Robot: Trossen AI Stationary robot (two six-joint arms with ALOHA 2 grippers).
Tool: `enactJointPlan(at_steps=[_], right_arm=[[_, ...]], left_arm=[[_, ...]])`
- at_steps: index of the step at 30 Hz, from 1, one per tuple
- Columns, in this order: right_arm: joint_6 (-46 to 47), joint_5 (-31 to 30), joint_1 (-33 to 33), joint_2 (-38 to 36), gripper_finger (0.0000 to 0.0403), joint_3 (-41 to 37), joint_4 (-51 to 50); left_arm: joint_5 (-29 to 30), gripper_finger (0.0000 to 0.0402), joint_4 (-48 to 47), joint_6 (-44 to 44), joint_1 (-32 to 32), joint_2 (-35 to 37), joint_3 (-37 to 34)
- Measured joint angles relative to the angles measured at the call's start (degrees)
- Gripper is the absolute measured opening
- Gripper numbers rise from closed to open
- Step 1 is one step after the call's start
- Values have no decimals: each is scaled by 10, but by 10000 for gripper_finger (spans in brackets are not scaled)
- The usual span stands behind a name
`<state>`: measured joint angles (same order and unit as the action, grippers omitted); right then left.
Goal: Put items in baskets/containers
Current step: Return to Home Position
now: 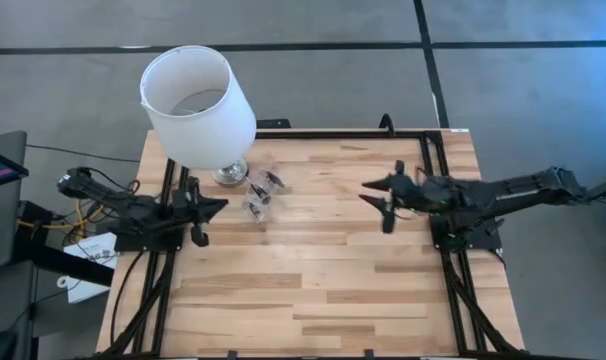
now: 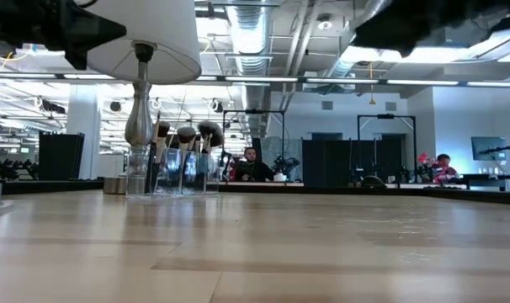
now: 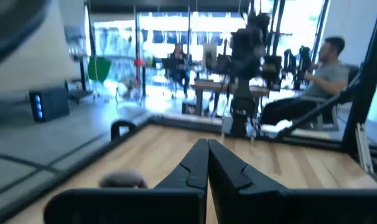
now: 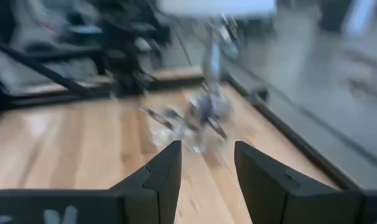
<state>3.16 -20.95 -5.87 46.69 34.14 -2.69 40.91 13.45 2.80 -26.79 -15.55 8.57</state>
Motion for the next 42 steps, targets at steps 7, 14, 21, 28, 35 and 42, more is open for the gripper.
enactJointPlan(at_steps=[7,14,21,28,35,42], right_arm=[[-76,38,-54,-197,141,-141,96],[-91,75,-82,-369,137,-229,81],[-88,79,-84,-466,138,-271,59],[-114,92,-84,-459,133,-294,49],[-127,90,-82,-466,134,-331,74],[-95,90,-79,-464,133,-337,60]], left_arm=[[-1,6,-98,27,0,144,-8],[-7,6,-130,26,1,154,-9],[-6,6,-105,41,3,155,-9],[-11,6,-44,38,3,155,-68],[-52,6,-19,38,3,154,-83],[-172,10,-21,103,3,151,-83]])
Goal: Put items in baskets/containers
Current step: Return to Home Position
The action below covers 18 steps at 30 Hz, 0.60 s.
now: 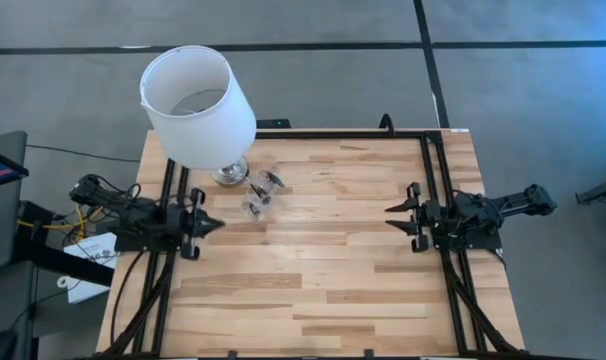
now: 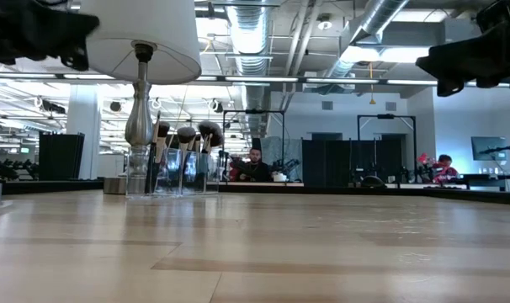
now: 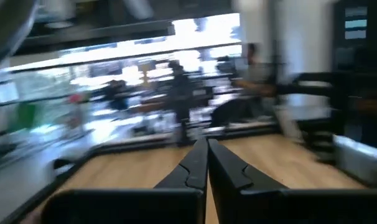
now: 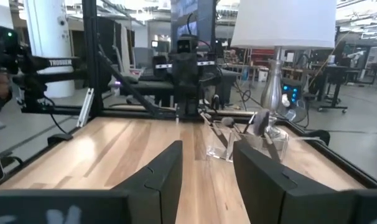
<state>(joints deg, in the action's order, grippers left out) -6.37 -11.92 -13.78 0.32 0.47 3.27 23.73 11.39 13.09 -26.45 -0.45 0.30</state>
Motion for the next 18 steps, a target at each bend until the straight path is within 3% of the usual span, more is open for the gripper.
enactJointPlan(at_steps=[2,5,13,18], right_arm=[[3,0,-1,0,134,0,-1],[3,0,-1,0,133,0,-4],[3,0,-1,0,134,-1,-5],[3,0,-1,0,133,-1,-5]], left_arm=[[-66,10,-1,3,9,0,0],[-120,10,-5,-2,36,-12,0],[-172,10,-24,-34,149,-84,0],[-180,10,-24,-33,177,-94,0]])
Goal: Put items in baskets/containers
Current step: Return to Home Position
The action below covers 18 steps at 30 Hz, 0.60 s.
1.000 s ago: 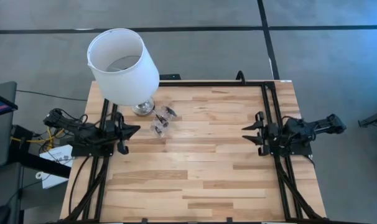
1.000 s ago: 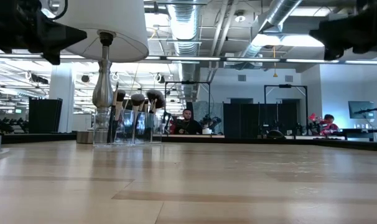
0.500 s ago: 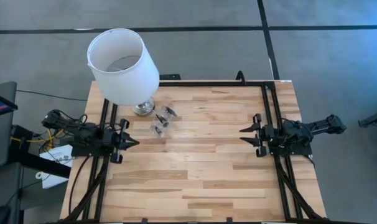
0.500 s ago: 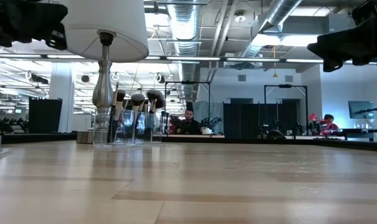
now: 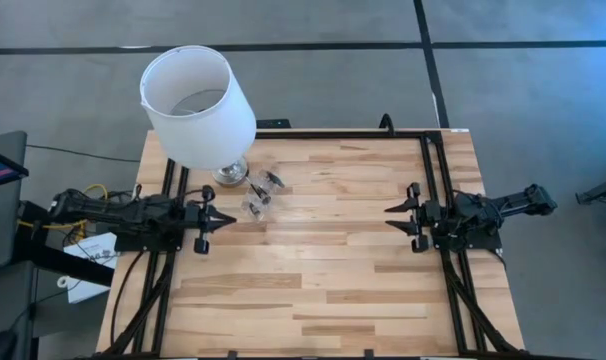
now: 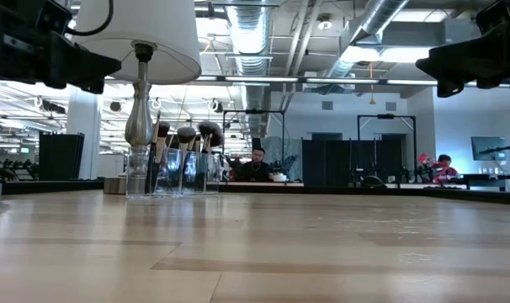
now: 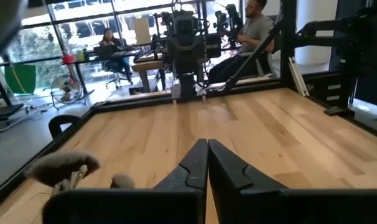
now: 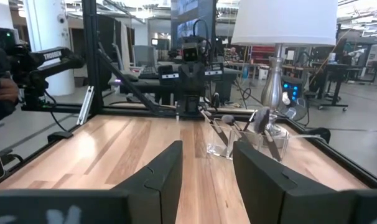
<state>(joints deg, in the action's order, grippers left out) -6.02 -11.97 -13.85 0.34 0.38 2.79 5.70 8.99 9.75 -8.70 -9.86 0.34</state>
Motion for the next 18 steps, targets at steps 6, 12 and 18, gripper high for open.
enactJointPlan(at_steps=[6,12,18], right_arm=[[0,0,0,0,134,0,0],[0,0,0,0,134,0,0],[0,0,0,0,133,-1,0]], left_arm=[[-1,10,5,30,0,22,0],[0,12,4,-20,0,17,0],[2,11,5,-22,0,1,0]])
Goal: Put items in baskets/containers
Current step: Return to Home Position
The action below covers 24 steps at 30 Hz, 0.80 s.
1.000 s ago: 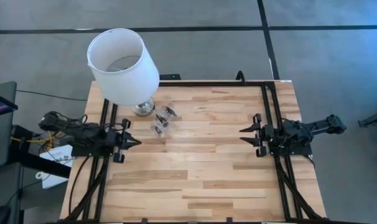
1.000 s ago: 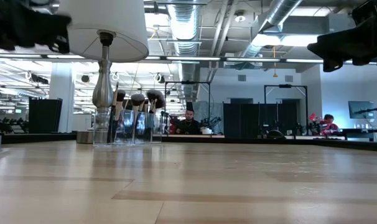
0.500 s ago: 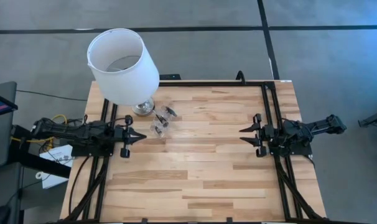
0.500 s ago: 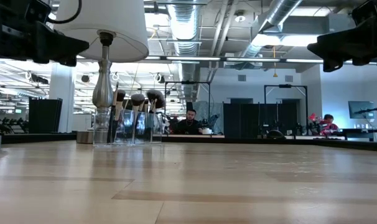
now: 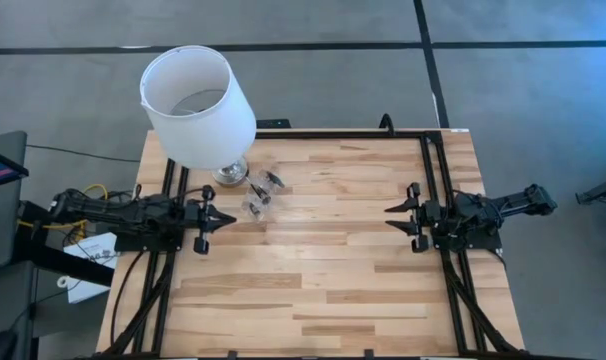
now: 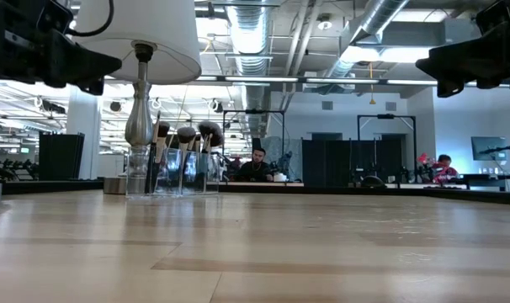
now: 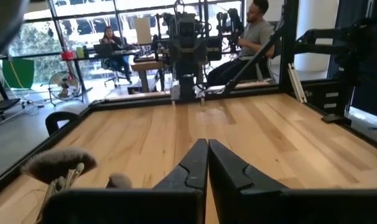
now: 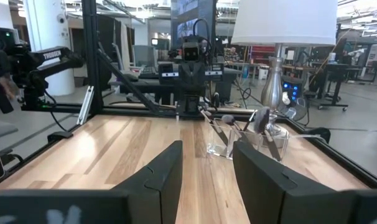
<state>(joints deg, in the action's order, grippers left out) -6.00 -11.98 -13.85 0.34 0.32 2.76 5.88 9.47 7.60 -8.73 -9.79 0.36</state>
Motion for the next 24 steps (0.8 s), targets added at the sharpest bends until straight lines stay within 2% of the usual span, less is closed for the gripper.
enactJointPlan(at_steps=[15,24], right_arm=[[0,0,0,0,134,0,0],[0,0,0,0,134,0,0]], left_arm=[[0,12,0,0,-1,-16,0],[1,10,1,0,-3,36,0]])
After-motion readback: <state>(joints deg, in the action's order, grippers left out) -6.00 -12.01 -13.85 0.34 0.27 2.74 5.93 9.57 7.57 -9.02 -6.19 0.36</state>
